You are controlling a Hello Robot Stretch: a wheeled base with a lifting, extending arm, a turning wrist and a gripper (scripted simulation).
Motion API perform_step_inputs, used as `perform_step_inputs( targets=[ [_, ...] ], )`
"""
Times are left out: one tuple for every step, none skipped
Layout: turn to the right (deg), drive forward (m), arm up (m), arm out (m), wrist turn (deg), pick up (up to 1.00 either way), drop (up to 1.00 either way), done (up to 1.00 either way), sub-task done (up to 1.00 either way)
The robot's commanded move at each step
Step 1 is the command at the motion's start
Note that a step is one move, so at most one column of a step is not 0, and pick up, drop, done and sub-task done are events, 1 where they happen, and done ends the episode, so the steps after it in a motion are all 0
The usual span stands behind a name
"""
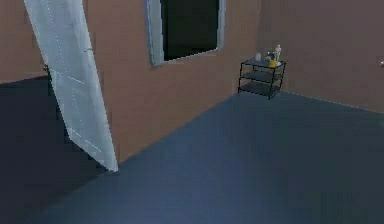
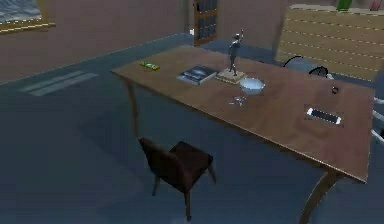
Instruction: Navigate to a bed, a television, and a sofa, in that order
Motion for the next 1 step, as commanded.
perform_step_inputs(
  targets=[
    [0.0, 1.00, 0.00, 0.00, 0.0, 0.00, 0.00, 0.00, 0.00]
  ],
)
